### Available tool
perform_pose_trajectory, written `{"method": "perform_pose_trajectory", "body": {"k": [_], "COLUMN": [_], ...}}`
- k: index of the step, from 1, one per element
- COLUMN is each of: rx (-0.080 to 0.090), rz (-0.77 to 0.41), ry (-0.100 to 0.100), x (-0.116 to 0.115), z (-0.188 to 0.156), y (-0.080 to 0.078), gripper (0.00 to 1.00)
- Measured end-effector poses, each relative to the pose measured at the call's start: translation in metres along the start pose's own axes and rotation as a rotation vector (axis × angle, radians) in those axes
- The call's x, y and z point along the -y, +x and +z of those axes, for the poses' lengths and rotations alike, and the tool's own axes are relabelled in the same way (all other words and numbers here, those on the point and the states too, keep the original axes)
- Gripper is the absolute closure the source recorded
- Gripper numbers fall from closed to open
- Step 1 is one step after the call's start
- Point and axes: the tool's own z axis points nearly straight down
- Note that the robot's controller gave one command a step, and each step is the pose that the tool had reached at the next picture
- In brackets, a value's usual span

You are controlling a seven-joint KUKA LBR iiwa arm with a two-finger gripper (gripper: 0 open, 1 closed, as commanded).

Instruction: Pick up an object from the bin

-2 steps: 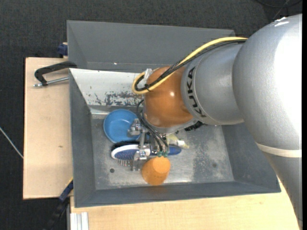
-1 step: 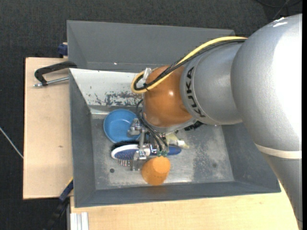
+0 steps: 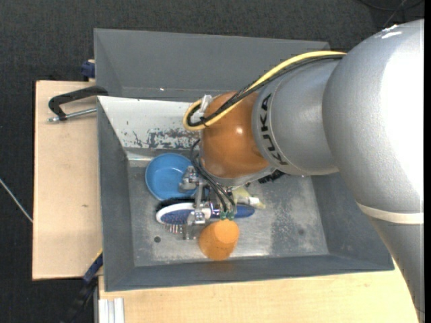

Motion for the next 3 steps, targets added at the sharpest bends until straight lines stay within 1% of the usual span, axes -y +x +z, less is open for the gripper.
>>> {"method": "perform_pose_trajectory", "body": {"k": [1,2,3], "rx": [0.000,0.005,0.001], "rz": [0.000,-0.004,-0.008], "ry": [0.000,-0.005,-0.002], "x": [-0.0010,-0.0041,-0.0069], "z": [-0.0006,-0.0039,-0.0094], "y": [-0.0001,-0.0017,-0.0018], "gripper": [0.00,1.00,1.00]}}
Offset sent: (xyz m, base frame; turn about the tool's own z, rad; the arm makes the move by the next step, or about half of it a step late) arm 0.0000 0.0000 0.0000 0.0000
